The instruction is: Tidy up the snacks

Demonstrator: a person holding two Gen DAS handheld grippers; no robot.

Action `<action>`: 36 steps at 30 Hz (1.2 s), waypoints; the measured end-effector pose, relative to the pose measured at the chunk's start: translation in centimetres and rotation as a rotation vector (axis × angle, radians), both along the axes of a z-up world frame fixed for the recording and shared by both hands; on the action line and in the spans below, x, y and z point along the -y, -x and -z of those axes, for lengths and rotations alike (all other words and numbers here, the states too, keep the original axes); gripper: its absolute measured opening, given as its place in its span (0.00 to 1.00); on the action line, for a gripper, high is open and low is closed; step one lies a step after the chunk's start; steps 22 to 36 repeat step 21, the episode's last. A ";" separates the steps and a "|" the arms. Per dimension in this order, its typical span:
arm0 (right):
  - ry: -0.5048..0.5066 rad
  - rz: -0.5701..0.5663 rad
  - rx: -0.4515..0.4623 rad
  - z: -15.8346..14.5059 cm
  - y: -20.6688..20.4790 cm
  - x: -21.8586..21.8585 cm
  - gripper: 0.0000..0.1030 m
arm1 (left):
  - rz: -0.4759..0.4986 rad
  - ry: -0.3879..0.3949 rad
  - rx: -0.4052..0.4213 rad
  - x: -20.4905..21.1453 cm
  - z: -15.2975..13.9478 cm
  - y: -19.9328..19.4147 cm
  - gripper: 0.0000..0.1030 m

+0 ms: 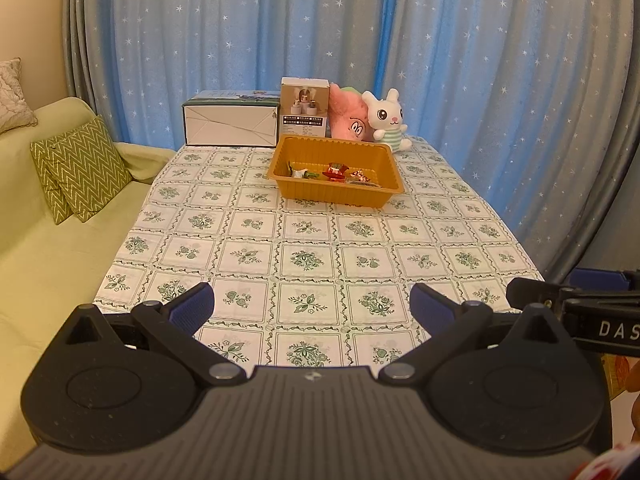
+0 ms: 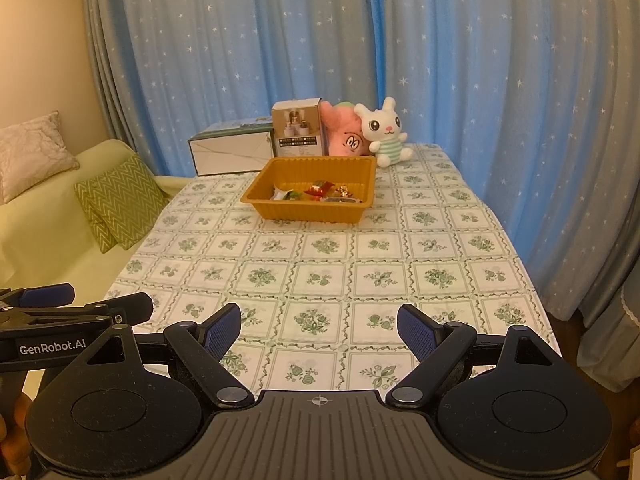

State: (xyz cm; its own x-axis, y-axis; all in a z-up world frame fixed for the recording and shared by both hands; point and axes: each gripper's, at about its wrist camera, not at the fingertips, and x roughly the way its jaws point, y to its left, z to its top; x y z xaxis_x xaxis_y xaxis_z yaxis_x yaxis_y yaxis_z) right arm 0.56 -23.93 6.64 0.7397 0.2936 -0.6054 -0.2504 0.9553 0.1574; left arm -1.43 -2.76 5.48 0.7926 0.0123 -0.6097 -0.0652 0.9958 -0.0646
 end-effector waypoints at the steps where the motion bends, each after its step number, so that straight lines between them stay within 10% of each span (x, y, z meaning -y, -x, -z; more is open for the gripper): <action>1: 0.000 -0.001 0.000 0.0 0.0 0.0 0.82 | 0.000 0.000 0.000 0.0 0.0 0.0 1.00; 36: -0.001 0.000 -0.002 0.1 0.0 0.0 0.82 | -0.006 0.000 -0.002 0.1 0.5 0.1 1.00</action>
